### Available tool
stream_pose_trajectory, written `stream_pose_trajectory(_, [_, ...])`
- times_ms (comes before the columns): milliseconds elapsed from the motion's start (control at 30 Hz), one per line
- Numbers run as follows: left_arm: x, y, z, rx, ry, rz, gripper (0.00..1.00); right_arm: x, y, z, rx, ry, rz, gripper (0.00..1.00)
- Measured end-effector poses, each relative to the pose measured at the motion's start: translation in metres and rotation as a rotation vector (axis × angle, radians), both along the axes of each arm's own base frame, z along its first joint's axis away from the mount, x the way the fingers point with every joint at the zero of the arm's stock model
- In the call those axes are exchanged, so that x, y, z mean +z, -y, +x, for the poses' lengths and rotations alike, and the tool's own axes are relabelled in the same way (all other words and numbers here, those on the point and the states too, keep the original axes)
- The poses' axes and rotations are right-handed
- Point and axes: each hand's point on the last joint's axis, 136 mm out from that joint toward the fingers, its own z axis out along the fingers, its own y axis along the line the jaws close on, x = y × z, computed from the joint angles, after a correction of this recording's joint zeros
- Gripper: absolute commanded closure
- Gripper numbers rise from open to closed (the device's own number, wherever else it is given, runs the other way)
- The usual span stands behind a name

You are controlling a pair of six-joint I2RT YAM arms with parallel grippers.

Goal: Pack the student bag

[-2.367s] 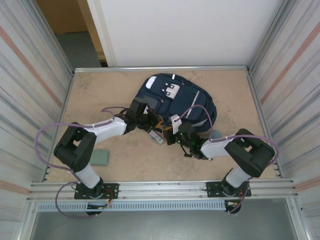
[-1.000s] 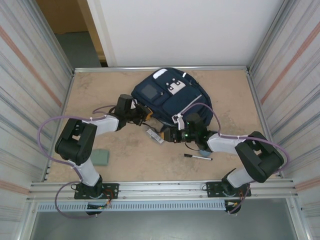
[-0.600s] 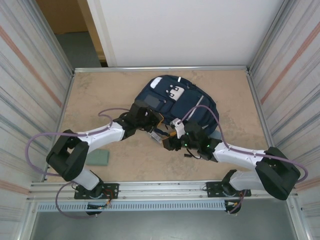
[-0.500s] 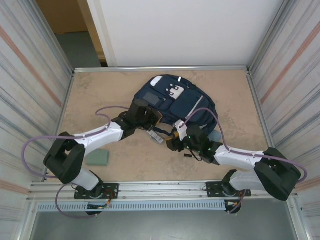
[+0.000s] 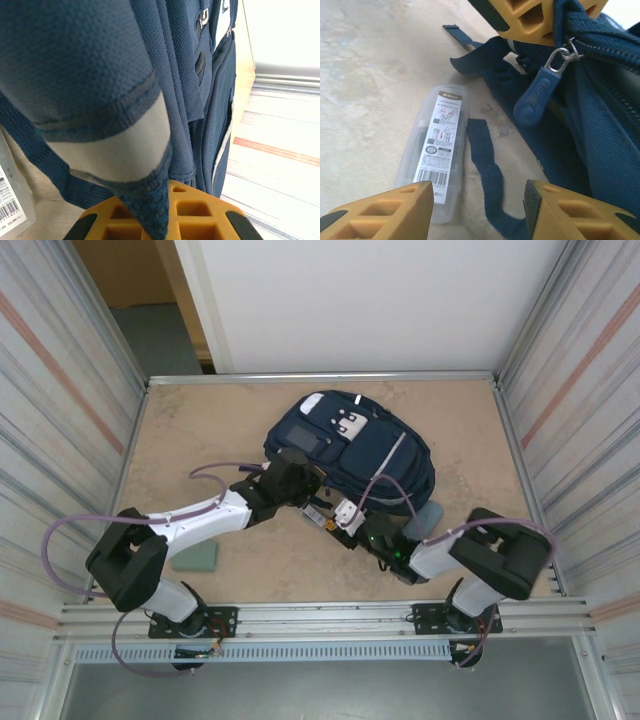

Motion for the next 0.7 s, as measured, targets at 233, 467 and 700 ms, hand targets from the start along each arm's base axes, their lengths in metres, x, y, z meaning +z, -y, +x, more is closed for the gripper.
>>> stream_pose_trajectory(233, [0.001,0.002,-0.002,0.033,-0.015,-0.024,1.0,0.011,-0.011,0.022,-0.077,0.094,0.058,0.52])
stream_pose_trajectory(467, [0.015,0.0,-0.004,0.06,0.005,-0.055,1.0,0.034,-0.014,0.029,-0.125,0.125,0.158,0.53])
stream_pose_trajectory(700, [0.021,-0.003,-0.003,0.082,0.02,-0.064,1.0,0.044,-0.019,0.038,-0.211,0.119,0.235,0.62])
